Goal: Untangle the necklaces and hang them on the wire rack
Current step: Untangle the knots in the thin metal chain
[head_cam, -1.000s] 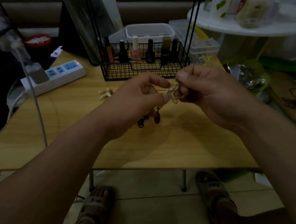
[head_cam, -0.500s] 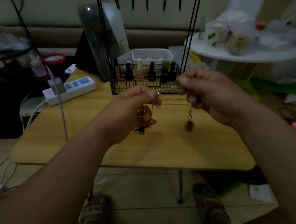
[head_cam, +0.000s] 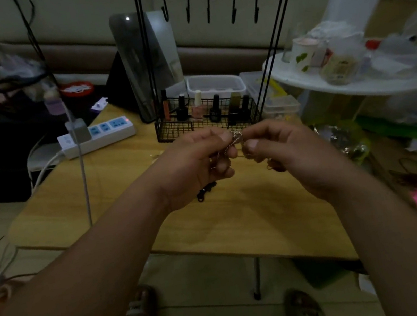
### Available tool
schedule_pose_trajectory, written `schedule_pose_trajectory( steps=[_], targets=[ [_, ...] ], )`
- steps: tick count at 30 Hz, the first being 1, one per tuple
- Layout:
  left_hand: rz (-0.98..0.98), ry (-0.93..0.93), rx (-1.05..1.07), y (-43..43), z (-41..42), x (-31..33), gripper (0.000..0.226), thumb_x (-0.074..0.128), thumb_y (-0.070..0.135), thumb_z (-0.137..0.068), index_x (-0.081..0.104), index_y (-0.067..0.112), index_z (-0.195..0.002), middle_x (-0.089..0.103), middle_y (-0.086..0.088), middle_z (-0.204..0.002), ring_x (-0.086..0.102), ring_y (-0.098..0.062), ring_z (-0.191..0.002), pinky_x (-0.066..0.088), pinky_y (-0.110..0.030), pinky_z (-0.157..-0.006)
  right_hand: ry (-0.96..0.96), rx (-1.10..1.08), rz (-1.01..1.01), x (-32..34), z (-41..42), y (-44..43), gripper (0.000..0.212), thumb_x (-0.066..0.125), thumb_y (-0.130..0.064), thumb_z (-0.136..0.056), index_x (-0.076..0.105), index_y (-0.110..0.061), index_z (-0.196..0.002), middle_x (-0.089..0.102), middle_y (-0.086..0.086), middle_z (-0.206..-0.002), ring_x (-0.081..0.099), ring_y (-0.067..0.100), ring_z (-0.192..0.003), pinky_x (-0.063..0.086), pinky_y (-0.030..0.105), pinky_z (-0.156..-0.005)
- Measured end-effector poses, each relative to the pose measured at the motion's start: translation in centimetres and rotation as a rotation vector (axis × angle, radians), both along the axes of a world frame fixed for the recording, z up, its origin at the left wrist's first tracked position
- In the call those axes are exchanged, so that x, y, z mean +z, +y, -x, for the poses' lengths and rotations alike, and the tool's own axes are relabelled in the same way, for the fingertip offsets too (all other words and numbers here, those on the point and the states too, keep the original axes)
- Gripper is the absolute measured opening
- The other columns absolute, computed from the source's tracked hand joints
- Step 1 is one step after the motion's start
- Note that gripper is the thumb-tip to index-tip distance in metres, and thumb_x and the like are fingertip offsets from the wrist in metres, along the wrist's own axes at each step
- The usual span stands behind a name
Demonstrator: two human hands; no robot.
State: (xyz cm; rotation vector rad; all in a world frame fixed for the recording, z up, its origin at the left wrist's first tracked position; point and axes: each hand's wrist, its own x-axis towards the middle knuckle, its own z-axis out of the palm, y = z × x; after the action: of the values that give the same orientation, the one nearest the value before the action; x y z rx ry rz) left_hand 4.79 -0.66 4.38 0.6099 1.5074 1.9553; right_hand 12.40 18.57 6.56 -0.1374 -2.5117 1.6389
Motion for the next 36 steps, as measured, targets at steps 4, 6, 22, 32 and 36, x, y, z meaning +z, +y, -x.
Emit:
schedule_pose_trajectory(
  steps=[4,6,22,32,36],
  targets=[
    [-0.031,0.006,-0.024,1.0,0.0,-0.2,0.017,0.052,0.013,-0.106,0.066,0.01,-0.097,0.061,-0.009,-0.086,0.054,-0.015,-0.066,0.056,-0.034,-0.071,0.044,0.03,0.008,-1.1,-0.2,-0.2,0.018,0.068,-0.015,-0.099,0.073,-0.023,-0.113,0.077,-0.007,-0.106,0.07,0.004,-0.101,0.054,0.019,-0.084],
    [-0.027,0.011,-0.025,1.3,0.0,-0.3,0.02,0.052,0.013,-0.106,0.068,0.011,-0.095,0.061,-0.01,-0.085,0.056,-0.017,-0.066,0.055,-0.038,-0.071,0.067,0.038,0.04,-1.3,-0.3,-0.1,0.022,0.066,-0.008,-0.098,0.071,-0.019,-0.116,0.077,-0.004,-0.107,0.071,0.006,-0.104,0.055,0.02,-0.087],
    [0.119,0.098,0.051,0.7,0.2,-0.2,0.02,0.054,0.021,-0.107,0.069,0.009,-0.102,0.066,-0.001,-0.094,0.06,-0.019,-0.083,0.058,-0.034,-0.073,0.127,0.003,-0.003,-1.7,-0.3,0.4,0.001,0.069,-0.015,-0.096,0.069,-0.014,-0.096,0.073,0.008,-0.095,0.069,0.024,-0.097,0.056,0.041,-0.089],
    [0.155,0.141,0.072,0.8,0.6,-0.8,0.012,0.063,0.027,-0.092,0.071,0.024,-0.084,0.059,-0.012,-0.088,0.049,-0.017,-0.068,0.041,-0.037,-0.066,0.032,0.001,0.511,-1.3,0.3,-0.1,0.018,0.05,-0.006,-0.102,0.056,-0.014,-0.088,0.046,0.0,-0.064,0.05,0.016,-0.06,0.051,0.033,-0.062],
    [0.17,0.183,0.053,0.8,0.6,-0.6,0.021,0.063,0.002,-0.095,0.064,0.014,-0.113,0.06,-0.001,-0.086,0.044,-0.012,-0.062,0.038,-0.027,-0.054,0.045,-0.037,0.479,-1.1,0.5,0.2,0.018,0.05,-0.007,-0.102,0.053,-0.017,-0.087,0.034,-0.002,-0.06,0.033,0.014,-0.052,0.035,0.028,-0.049]
  ],
)
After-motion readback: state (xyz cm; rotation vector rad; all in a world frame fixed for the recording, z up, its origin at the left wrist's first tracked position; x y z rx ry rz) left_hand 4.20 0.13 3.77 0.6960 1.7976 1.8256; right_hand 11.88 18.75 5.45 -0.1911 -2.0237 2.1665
